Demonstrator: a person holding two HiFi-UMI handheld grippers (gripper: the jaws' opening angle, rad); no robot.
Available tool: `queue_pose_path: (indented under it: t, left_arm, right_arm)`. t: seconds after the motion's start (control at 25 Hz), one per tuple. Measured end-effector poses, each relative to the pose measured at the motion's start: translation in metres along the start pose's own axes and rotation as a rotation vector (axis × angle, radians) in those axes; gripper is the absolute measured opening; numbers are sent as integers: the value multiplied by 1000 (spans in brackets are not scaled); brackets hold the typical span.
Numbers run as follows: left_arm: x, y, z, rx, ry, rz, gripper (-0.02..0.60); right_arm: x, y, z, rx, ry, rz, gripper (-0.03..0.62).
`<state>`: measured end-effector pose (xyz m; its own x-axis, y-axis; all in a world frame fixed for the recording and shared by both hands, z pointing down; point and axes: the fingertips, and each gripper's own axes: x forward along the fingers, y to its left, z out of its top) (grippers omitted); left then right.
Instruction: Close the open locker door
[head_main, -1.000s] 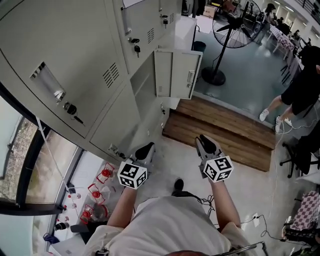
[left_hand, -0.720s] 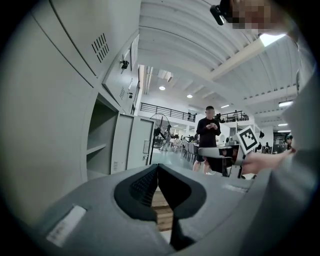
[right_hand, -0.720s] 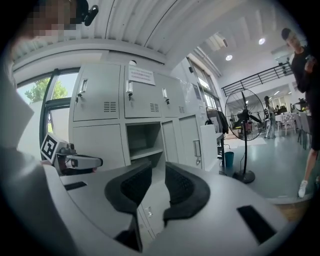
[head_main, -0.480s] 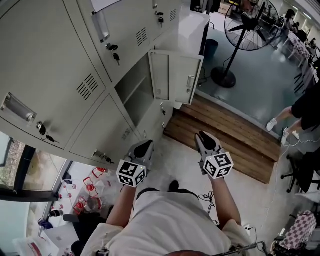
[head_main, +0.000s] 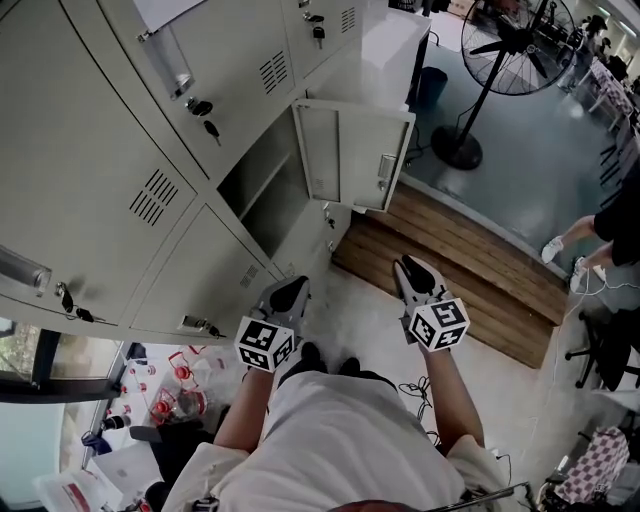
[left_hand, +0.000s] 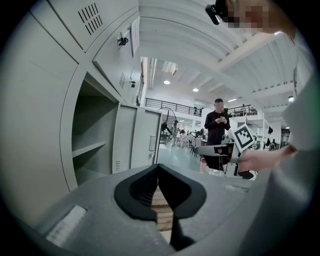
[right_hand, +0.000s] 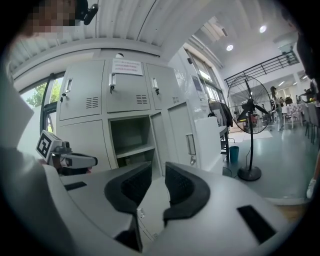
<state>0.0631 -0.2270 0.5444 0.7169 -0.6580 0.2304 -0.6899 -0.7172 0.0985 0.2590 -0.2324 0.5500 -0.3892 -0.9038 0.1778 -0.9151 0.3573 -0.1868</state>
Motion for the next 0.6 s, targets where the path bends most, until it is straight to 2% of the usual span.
queue_pose_path:
  t: [0.4, 0.6]
  left_arm:
    - [33, 22, 8, 8, 9, -91, 15]
    - [47, 29, 13, 8, 4, -113, 15]
  right_arm:
    - [34, -20, 12, -2, 4, -76, 75]
    - [54, -34, 20, -12, 9, -93, 75]
